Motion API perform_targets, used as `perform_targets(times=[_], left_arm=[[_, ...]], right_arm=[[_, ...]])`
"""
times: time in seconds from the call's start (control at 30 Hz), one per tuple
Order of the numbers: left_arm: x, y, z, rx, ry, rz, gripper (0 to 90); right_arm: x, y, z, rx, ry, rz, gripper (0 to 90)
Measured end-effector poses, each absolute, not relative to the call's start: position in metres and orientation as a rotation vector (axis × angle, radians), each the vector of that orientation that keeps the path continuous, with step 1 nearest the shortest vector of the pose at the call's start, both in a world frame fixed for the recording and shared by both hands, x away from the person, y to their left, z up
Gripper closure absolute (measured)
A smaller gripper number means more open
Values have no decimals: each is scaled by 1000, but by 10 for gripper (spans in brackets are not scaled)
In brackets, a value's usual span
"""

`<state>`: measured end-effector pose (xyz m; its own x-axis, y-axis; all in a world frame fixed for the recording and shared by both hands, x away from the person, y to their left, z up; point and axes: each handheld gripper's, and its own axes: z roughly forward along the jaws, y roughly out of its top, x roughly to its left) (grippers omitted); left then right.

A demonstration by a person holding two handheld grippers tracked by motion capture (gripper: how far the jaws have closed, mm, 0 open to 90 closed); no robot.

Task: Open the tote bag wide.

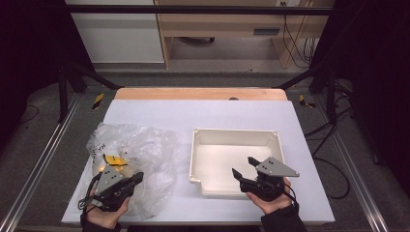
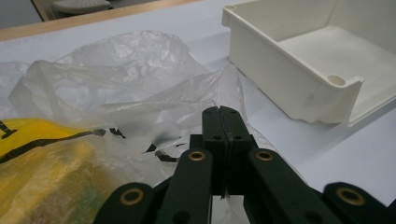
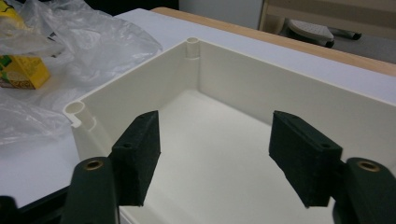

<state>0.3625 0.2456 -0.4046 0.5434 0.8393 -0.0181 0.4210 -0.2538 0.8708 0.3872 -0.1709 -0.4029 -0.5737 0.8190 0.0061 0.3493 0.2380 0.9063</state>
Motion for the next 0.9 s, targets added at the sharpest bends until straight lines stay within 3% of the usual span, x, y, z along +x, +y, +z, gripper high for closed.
perform_targets(times=[0.57,0.9], left_arm=[[354,265,-394,1774,1020,648,897],[352,272,-393,1762,1024,656,898]], right_arm=[[388,-121,-391,992,2089,1410,692],[391,-80,-394,952,2182,1432,840]])
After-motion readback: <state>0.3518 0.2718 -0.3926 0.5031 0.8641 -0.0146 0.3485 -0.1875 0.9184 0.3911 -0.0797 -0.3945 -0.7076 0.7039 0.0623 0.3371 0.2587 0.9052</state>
